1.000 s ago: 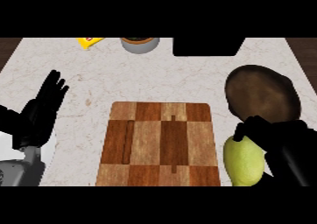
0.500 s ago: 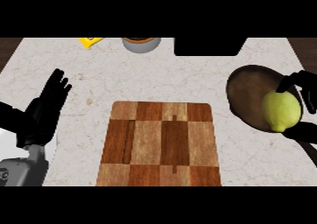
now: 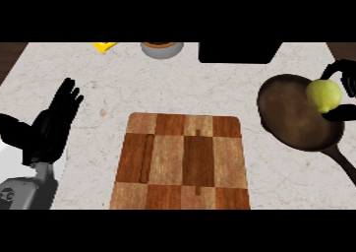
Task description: Pick the lemon from the cutting board and place it in the pan
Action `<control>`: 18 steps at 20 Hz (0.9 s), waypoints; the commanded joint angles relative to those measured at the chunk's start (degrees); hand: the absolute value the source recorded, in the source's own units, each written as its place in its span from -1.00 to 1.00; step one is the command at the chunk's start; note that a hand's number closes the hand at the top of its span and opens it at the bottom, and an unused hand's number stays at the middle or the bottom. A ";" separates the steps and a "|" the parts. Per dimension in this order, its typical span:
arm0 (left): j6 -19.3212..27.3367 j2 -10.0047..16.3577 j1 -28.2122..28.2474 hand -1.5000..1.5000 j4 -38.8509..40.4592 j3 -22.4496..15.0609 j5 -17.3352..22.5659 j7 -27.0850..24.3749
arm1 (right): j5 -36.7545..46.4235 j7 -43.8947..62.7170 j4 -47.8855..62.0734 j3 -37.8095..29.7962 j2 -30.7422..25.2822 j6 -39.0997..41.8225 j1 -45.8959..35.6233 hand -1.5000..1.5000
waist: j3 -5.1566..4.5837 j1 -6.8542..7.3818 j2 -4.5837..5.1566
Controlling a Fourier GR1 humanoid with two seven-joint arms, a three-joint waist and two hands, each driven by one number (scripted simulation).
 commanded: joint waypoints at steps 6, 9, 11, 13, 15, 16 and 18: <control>-0.38 -0.49 -0.94 0.00 -1.14 0.84 -1.08 2.18 | 5.50 -18.68 32.54 -0.37 6.90 -7.63 -12.16 1.00 | 0.00 0.31 0.03; -0.91 -0.04 -3.13 0.00 0.98 1.71 -0.87 2.96 | 9.52 -18.16 39.89 0.61 7.88 -11.18 -13.54 1.00 | 0.01 0.46 0.23; 0.41 -3.12 -0.57 0.00 0.25 -0.85 -2.50 -0.57 | 4.73 -12.57 42.82 -2.96 7.43 -4.23 -15.85 1.00 | 0.00 0.63 0.30; -1.72 -0.52 0.34 0.00 -2.96 -0.18 -1.19 2.73 | 6.44 -13.19 48.58 -2.95 9.21 -7.96 -15.20 -1.00 | 0.07 1.26 0.35; -0.69 -2.42 -0.83 0.00 -0.42 0.35 -1.33 0.74 | 5.37 -16.95 53.98 -4.18 8.80 -5.35 -17.91 -1.00 | 0.09 1.34 0.60; -0.68 -2.02 -4.42 0.00 4.05 1.69 -2.07 0.52 | 6.37 -14.73 53.10 -2.90 10.35 -3.37 -20.40 -1.00 | 0.00 0.21 0.26; -1.33 -1.74 0.82 0.00 -4.41 -0.53 -1.66 2.96 | 4.69 -20.48 58.68 -5.89 6.34 -2.35 -21.33 -1.00 | 0.13 1.86 0.50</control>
